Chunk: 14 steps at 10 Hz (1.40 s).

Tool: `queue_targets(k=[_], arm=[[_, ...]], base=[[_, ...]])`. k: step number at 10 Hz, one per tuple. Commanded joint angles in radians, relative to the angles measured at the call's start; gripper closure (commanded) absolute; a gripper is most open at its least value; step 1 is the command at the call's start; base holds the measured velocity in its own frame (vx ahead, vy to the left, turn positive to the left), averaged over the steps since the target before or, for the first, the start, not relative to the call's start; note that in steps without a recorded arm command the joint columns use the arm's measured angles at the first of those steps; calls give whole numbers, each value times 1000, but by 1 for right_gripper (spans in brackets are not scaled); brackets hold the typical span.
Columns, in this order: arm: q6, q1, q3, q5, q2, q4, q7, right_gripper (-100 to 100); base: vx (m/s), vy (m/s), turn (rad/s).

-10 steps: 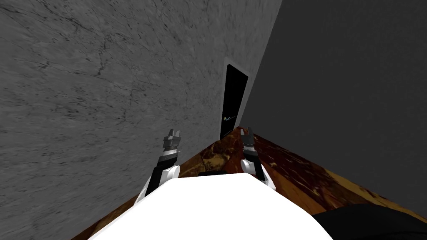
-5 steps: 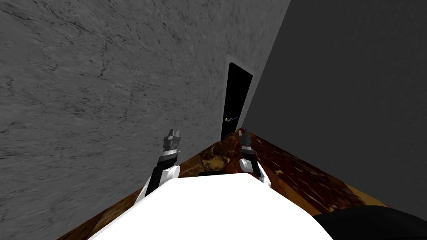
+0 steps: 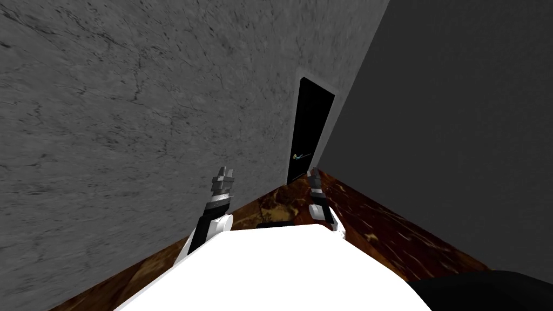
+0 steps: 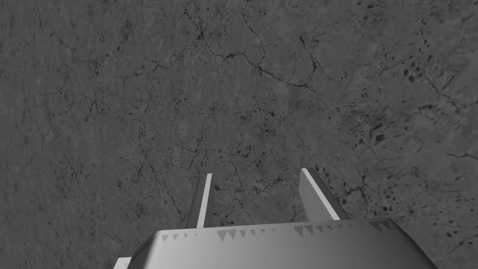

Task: Pull the door open

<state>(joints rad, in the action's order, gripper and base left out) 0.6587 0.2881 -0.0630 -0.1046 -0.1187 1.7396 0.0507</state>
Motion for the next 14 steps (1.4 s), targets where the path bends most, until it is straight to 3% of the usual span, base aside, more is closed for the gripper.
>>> queue_targets(k=[1, 14], arm=[[-3, -13, 0, 0, -8, -31, 3, -100], [20, -194, -8, 0, -72, -422, 20, -100]], base=[[82, -131, 155], [54, -127, 147]])
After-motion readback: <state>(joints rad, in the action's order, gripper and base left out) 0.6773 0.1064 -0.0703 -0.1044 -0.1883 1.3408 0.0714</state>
